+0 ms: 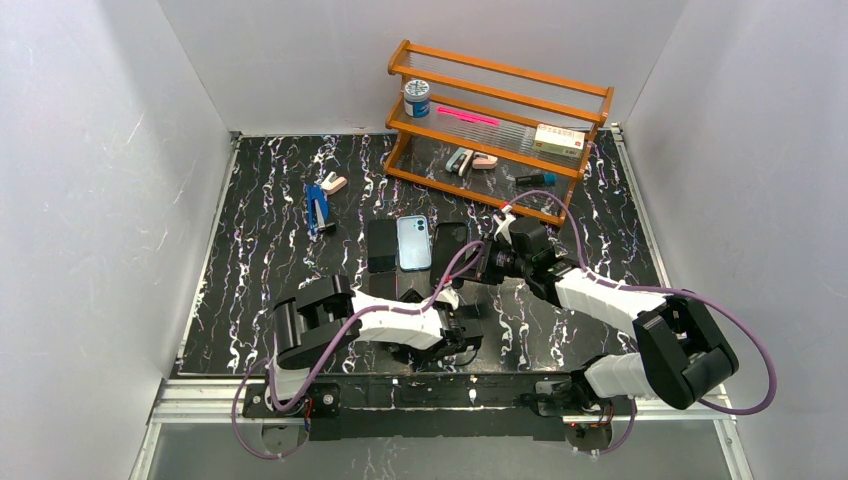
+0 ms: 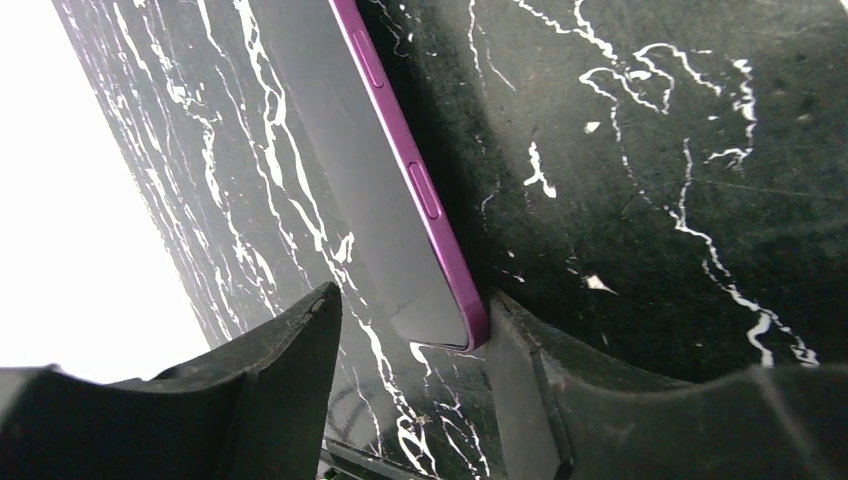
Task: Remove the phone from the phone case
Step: Place the phone at the center of the board.
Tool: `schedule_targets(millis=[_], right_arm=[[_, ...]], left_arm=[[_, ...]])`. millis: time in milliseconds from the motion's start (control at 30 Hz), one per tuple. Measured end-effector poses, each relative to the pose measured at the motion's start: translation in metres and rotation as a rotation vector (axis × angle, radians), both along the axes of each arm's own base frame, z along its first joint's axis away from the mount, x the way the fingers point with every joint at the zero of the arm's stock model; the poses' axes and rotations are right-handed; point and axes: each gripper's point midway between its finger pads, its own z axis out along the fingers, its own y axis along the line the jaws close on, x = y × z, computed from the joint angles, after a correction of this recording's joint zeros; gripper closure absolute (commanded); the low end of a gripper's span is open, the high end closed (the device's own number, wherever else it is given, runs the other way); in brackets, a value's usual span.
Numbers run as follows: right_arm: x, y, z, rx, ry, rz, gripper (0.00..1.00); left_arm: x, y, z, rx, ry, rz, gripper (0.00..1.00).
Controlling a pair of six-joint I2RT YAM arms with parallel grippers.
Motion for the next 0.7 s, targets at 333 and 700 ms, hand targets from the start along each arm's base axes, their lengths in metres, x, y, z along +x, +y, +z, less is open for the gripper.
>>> schedule_targets(millis=[333, 700], right_arm=[[-0.002, 0.001, 0.000, 0.000, -0.007, 0.021, 0.99], [-0.012, -0.004, 0.001, -0.023, -0.006, 0.048, 0.99]], left_arm=[[0.002, 0.002, 0.006, 0.018, -0.006, -0.022, 0.20], [0.007, -0.001, 0.010, -0.089, 0.023, -0.014, 0.02]])
